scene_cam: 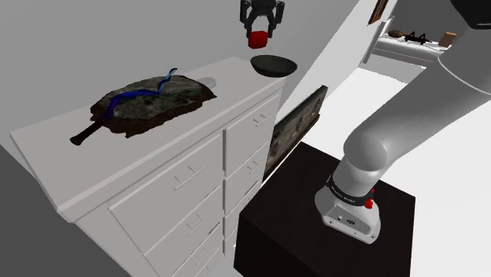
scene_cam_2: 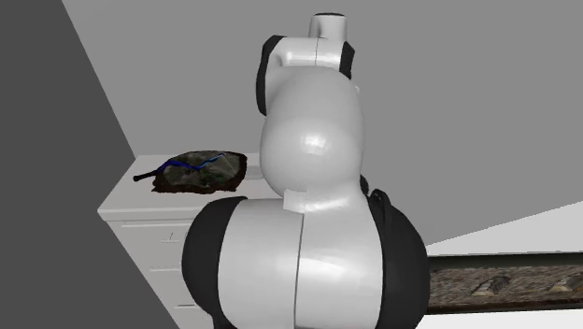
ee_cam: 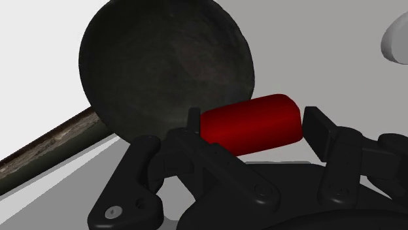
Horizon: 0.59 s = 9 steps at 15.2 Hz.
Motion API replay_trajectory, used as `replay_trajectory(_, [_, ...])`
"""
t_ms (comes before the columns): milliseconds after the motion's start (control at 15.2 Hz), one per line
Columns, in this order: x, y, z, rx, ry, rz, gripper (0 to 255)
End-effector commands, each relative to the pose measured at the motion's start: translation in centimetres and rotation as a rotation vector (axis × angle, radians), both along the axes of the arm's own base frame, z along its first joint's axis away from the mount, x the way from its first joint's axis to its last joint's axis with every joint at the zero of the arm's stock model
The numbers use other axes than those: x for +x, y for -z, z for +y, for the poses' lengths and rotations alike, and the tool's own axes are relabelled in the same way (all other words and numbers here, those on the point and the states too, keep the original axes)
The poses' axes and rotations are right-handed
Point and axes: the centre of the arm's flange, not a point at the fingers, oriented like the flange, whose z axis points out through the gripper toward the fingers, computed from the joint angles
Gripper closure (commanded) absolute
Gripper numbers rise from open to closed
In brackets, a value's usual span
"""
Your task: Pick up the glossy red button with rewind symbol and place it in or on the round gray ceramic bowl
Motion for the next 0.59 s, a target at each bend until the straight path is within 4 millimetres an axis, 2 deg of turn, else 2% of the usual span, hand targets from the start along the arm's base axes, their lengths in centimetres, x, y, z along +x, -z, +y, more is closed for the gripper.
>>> replay_trajectory(0, [-1.5,0.2,-2.1,0.0,-0.001,0.0,255])
replay_trajectory(198, [-4.0,0.3,-5.2,0.0,-0.001,0.0,255])
replay_trajectory(264, [-4.3,0.3,-5.6,0.0,-0.001,0.0,255])
replay_trajectory(528, [-4.3,2.4,-5.6,0.0,-0.001,0.0,255])
